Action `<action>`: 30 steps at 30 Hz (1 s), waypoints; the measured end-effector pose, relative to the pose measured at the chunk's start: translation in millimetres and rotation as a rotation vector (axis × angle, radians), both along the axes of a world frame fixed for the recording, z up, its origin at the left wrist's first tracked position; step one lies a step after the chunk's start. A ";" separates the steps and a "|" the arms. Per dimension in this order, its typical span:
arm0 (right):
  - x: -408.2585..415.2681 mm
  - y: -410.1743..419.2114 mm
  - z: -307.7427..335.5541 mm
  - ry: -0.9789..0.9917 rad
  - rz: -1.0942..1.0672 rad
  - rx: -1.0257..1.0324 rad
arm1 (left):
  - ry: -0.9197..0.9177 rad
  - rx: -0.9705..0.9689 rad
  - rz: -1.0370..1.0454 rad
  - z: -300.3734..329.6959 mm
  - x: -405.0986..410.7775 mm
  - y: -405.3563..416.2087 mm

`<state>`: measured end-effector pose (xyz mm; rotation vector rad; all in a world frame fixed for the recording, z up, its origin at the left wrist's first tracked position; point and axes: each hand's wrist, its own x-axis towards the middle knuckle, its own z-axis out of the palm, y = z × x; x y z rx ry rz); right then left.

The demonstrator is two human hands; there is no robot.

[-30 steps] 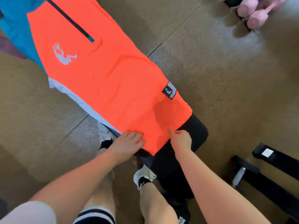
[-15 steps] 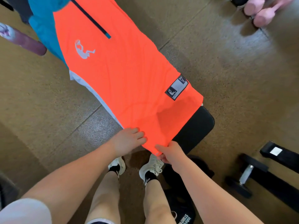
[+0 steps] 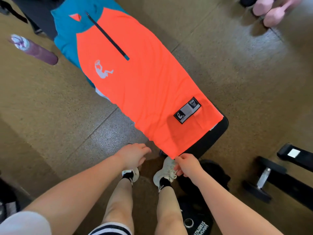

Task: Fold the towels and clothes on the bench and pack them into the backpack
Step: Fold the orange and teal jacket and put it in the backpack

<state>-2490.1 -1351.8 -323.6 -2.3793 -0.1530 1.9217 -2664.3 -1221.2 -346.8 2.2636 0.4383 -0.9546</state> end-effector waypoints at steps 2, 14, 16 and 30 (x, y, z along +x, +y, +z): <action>6.9 16.5 12.8 -0.009 -0.061 0.072 | 0.044 -0.012 0.129 14.3 1.7 13.3; -26.4 192.9 64.4 -0.188 0.099 0.451 | -0.081 -0.047 1.026 62.8 -35.0 166.3; -45.4 233.4 54.5 -0.238 0.161 0.499 | -0.088 -0.078 1.193 45.6 -51.4 203.2; -103.5 429.2 -73.9 -0.617 0.695 0.684 | -0.308 -0.311 1.655 -142.9 -111.5 371.0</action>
